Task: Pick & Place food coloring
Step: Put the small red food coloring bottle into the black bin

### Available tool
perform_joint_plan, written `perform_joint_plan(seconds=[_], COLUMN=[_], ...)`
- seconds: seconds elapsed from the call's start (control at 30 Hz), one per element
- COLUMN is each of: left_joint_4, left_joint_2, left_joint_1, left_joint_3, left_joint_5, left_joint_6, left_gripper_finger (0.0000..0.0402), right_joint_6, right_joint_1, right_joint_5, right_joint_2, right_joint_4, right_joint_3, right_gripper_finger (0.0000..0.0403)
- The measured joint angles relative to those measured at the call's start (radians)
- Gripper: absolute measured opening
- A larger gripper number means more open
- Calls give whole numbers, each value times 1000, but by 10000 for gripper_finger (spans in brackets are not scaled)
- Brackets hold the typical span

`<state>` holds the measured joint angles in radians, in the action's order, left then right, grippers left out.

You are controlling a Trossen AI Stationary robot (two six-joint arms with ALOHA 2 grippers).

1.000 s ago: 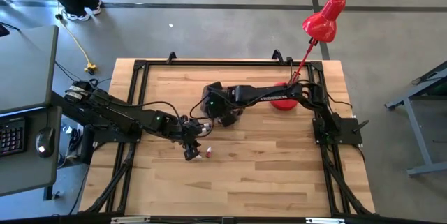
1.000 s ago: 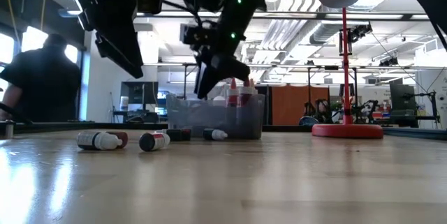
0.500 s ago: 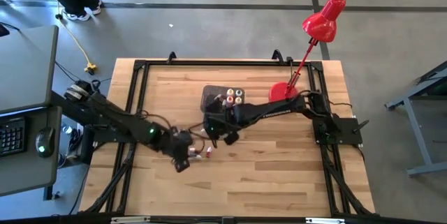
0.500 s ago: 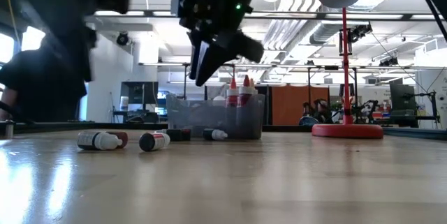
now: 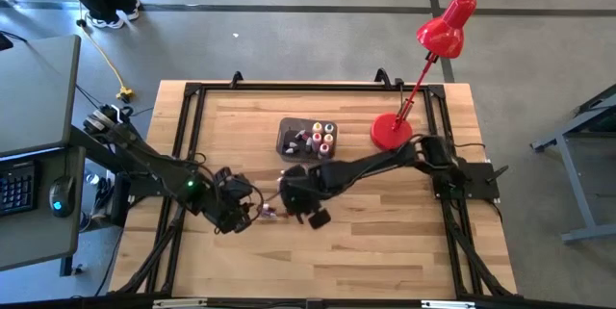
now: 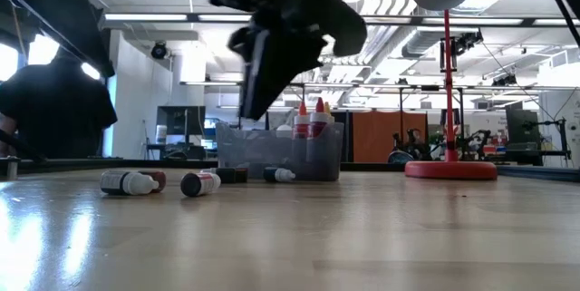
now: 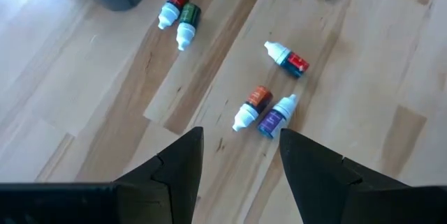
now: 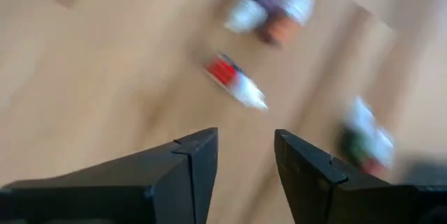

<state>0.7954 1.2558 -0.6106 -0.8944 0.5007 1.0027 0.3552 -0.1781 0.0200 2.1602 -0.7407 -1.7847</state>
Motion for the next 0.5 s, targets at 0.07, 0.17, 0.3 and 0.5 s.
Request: perform_joint_plan(seconds=[0.07, 0.17, 0.3, 0.5], left_joint_4=[-2, -6, -20, -37], left_joint_2=[-4, -3, -3, -3], left_joint_1=[1, 1, 1, 1], left_joint_3=[0, 0, 0, 0], left_joint_5=[1, 4, 4, 3], left_joint_6=[0, 0, 1, -2], left_gripper_finger=[186, 186, 186, 186], right_joint_6=[61, 184, 305, 334], right_joint_1=[-22, -51, -71, -39], right_joint_5=[-42, -79, -28, -40], right_joint_2=[30, 80, 127, 131], right_joint_4=[61, 185, 244, 242], right_joint_3=[0, 0, 2, 1], right_gripper_finger=[136, 136, 136, 136])
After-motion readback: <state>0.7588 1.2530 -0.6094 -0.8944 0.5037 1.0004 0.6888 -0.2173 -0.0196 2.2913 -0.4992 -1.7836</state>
